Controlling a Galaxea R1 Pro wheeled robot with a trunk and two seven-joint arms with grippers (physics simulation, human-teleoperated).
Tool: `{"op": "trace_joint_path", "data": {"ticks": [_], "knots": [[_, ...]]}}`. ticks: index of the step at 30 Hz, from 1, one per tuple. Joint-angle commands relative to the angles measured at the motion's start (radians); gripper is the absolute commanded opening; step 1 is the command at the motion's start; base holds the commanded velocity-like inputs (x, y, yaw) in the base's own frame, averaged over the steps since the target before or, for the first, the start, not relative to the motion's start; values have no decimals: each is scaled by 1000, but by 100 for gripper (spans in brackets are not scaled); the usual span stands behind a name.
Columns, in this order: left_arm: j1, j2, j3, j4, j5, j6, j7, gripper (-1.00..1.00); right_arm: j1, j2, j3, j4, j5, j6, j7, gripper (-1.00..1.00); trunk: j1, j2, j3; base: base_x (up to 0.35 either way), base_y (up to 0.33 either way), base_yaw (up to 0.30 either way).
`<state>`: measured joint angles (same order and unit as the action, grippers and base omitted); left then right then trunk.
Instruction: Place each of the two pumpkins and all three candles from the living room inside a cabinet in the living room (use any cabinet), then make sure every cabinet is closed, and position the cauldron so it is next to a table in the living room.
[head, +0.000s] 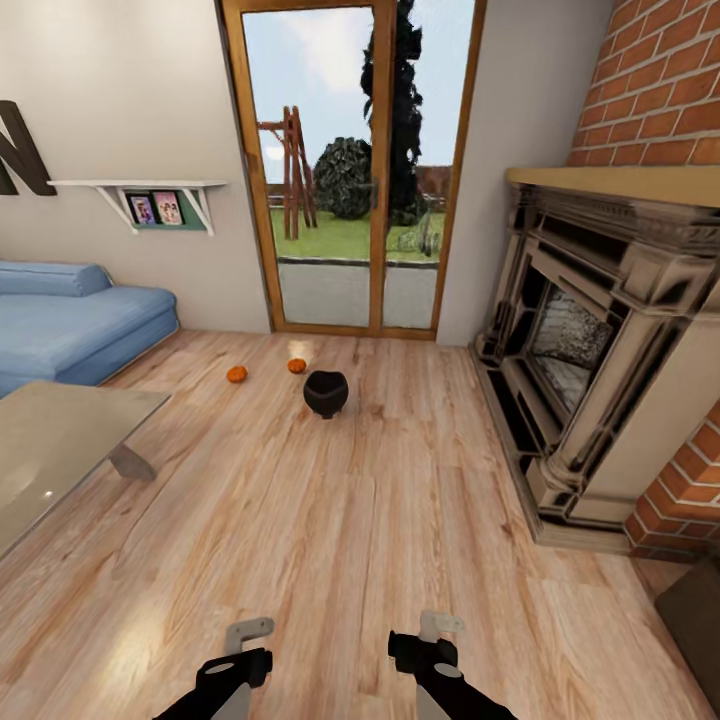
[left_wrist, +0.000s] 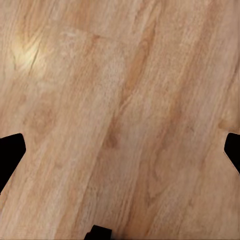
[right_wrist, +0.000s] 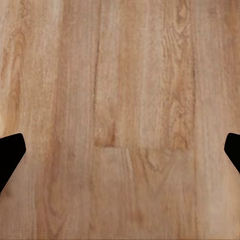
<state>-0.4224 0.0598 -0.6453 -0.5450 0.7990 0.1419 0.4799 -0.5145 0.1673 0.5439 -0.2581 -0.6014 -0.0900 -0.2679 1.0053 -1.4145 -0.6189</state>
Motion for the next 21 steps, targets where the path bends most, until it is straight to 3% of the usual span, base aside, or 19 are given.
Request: {"op": "trace_joint_path", "data": {"ticks": [1, 21], "knots": [[-1, 2, -8, -3, 5, 4, 9, 100, -1, 0, 8, 0, -11, -5, -5, 100, 1, 0, -1, 320, 0, 0], [-1, 2, -7, -3, 4, 5, 9, 100, -1, -6, 7, -9, -11, 3, -9, 100, 1, 0, -1, 320, 0, 70]]}}
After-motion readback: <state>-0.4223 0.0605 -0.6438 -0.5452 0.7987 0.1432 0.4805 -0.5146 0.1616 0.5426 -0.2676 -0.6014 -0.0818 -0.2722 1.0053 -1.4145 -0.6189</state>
